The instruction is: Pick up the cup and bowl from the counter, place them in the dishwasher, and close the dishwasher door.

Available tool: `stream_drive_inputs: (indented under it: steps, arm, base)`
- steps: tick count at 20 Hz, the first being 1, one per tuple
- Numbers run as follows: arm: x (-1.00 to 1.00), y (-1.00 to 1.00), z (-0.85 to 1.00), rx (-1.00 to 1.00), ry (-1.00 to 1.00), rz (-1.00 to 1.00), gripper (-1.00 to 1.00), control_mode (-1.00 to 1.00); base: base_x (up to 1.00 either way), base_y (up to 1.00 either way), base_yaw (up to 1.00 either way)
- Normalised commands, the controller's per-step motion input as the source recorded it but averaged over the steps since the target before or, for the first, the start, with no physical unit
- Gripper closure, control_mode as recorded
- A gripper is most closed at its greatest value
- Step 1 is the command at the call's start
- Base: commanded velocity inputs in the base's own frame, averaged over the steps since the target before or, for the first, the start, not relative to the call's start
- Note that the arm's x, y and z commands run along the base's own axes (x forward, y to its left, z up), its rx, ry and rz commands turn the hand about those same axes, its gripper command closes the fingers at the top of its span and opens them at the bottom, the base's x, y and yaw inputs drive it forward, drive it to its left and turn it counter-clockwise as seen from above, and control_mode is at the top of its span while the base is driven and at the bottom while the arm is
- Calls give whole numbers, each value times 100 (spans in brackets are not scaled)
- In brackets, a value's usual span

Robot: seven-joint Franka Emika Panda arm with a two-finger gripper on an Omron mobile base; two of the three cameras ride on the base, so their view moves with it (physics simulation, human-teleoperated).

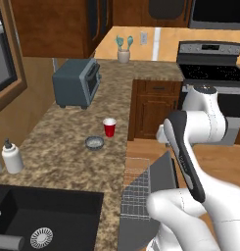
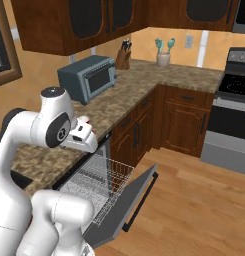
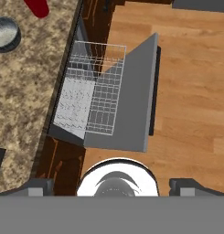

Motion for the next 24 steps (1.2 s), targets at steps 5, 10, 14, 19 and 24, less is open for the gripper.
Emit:
stream_drive_inputs:
  steps: [5,10,14,19,24]
  arm:
    - [12,8,-14,0,-1,0,-100,-100]
    - [17,25,-39,0,-7,0,-100,-100]
    - [23,34,-21,0,-6,2,-100,-100]
    - [31,45,-5,4,-8,4,-100,-100]
    - [40,36,-1,2,-4,0,-100,-100]
  base:
    - [0,0,0]
    - [0,0,0]
    - [0,0,0]
    - [0,0,0]
    - [0,0,0]
